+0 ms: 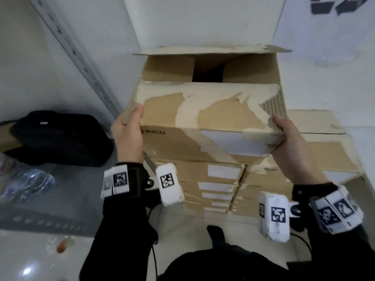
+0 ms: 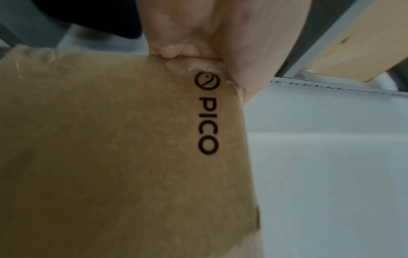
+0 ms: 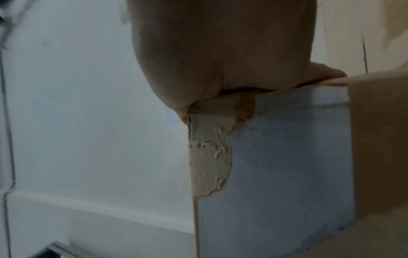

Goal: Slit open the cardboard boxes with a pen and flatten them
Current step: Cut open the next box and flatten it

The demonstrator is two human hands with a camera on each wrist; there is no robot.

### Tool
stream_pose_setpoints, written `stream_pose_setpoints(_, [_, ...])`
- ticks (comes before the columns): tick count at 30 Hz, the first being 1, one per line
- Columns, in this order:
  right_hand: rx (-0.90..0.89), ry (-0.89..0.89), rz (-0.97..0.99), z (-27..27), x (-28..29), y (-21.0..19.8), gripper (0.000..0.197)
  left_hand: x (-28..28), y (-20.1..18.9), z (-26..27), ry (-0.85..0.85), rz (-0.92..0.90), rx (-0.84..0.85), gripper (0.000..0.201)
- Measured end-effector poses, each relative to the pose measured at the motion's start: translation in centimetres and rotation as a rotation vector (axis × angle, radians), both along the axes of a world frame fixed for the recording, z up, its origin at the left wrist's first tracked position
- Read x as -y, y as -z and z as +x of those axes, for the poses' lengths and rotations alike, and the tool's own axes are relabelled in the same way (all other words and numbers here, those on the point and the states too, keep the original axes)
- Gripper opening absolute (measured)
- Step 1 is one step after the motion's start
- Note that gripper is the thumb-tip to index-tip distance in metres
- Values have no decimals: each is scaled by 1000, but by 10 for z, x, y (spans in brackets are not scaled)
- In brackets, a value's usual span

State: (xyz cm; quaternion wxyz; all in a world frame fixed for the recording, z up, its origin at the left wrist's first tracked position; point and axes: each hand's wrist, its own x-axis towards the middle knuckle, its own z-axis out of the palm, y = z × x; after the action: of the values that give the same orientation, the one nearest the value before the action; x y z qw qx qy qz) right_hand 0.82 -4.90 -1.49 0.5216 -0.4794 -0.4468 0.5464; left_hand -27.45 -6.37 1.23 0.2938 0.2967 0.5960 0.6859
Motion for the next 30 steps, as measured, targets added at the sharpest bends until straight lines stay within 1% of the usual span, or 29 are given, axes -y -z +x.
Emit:
stream_pose_setpoints(2, [-113,96,5,16,17,-10,31,18,-10,22,14,59,-37,16])
stream_pose_setpoints(5, [-229,310,-81,48,49,-16,44,39,-10,61,121,117,-55,24])
stream_pose_setpoints(6, [-256,324,-115,62,57,-14,51,45,-8,75,167,123,-60,26])
stream_pose_setpoints(7, [-274,348,-123,78,73,-11,52,51,-5,90,214,124,-73,25])
stream_pose_setpoints(8, [-289,344,-75,99,89,-2,46,56,-1,106,259,126,-79,21])
stream_pose_setpoints(9, [-273,360,-25,116,105,3,36,62,4,124,300,131,-80,16])
stream_pose_setpoints(10, [-207,397,35,130,121,2,30,68,7,142,343,132,-77,15])
stream_pose_setpoints(12, [-177,530,56,164,152,-1,33,75,13,180,449,111,-80,21])
stream_pose_setpoints(14, [-110,601,36,194,184,1,34,82,21,215,551,87,-71,26])
stream_pose_setpoints(16, [-85,663,43,224,215,4,34,91,31,256,621,79,-69,30])
stream_pose_setpoints(20, [-67,764,40,305,258,25,43,112,50,344,700,38,-51,33])
stream_pose_setpoints(24, [-48,802,-27,398,289,47,42,131,71,443,785,-27,-23,33])
stream_pose_setpoints(27, [-5,795,-105,472,304,63,40,148,88,517,767,-76,-42,33])
stream_pose_setpoints(30, [2,783,-132,516,303,78,40,150,100,560,755,-65,-44,37])
